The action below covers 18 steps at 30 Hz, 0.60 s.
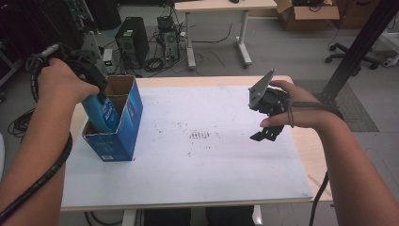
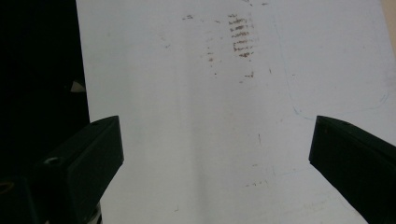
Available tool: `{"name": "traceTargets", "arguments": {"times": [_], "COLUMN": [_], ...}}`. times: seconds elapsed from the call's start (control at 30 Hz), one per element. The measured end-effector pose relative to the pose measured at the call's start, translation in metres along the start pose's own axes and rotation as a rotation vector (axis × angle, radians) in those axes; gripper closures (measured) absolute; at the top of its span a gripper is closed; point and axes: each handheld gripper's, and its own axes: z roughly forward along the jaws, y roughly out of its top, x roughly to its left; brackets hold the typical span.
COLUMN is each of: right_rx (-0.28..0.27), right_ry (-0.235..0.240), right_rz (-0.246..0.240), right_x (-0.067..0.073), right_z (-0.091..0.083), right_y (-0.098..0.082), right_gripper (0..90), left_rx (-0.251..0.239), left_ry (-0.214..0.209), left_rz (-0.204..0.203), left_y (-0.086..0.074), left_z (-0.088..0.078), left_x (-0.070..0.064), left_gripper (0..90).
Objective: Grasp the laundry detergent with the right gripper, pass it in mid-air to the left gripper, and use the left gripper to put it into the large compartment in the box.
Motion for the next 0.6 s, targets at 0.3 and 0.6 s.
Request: {"name": "traceTargets", "arguments": {"times": [0.3,0.6], "right_rx": [0.007,0.009], "right_ry": [0.008,0.014], "right_rz": [-0.003,0.000], "right_x": [0.002,0.002], "right_z": [0.004,0.008], "right_y": [0.000,0.000], "right_gripper": [3.0,3.2], "left_rx": [0.003,0.004], "left_ry": [-0.005,-0.002], "left_rz": [0.004,0.011], "left_y": [0.002,0.004], "left_z": [0.024,0.045], "left_x": [0.001,-0.003], "left_gripper": [38.5,38.5]}}
